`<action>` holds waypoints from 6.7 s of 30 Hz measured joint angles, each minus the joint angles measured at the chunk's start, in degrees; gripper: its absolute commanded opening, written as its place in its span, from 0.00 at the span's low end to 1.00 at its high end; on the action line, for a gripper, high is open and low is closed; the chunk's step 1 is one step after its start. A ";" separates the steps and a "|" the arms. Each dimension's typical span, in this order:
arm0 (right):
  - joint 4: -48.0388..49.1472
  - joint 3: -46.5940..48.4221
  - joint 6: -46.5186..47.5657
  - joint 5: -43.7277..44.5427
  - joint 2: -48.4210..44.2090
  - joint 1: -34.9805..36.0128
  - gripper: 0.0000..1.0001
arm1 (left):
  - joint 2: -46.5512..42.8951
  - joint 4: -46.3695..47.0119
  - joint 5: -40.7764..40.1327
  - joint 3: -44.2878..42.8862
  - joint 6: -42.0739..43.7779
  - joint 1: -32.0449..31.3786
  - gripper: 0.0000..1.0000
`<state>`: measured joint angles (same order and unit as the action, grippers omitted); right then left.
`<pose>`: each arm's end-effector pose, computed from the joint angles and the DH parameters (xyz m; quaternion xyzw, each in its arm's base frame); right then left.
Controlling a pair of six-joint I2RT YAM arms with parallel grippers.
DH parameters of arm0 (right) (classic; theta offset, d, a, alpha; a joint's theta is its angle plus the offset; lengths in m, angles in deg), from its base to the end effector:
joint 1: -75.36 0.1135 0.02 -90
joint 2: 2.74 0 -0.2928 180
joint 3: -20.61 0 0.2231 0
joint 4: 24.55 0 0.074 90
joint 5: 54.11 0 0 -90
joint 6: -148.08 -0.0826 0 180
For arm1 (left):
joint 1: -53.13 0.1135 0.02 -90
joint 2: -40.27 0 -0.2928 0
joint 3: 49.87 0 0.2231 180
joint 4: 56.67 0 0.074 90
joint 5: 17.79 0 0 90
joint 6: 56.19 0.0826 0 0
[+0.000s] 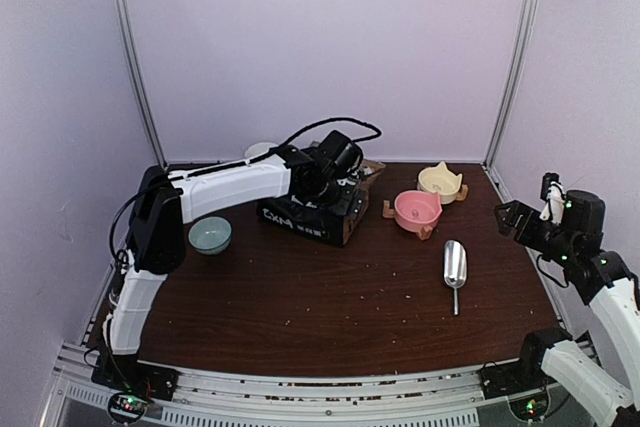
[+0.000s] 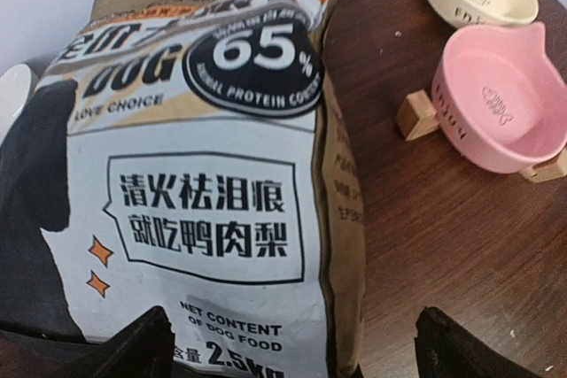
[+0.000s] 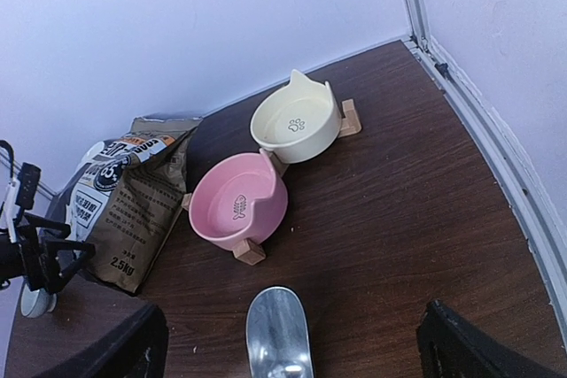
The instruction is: Serve the pet food
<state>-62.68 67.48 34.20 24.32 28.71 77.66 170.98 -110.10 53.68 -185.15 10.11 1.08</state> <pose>0.1274 0.0217 0.2658 0.1002 0.8241 0.2066 0.5179 0.3488 -0.4046 0.2385 0.1714 0.9097 -0.0939 0.3663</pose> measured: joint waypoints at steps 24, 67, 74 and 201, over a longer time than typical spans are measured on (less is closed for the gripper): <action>0.87 0.20 -1.01 -0.26 2.71 0.74 1.00 | 2.99 -2.99 -0.17 -1.53 2.82 -0.22 0.00; 27.74 1.92 -20.55 -2.99 37.24 32.54 0.74 | -63.23 15.85 4.44 66.42 -10.58 3.91 0.92; 38.47 5.33 -25.49 -4.33 52.41 34.60 0.61 | -66.16 21.22 8.52 67.54 -11.17 7.37 0.93; 3.43 33.29 -17.49 13.22 42.60 59.12 0.55 | -44.70 27.74 29.44 42.66 -25.94 3.50 0.42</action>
<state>-59.25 100.77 16.72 37.54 71.31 136.79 126.29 -82.36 83.13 -142.49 -15.84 4.58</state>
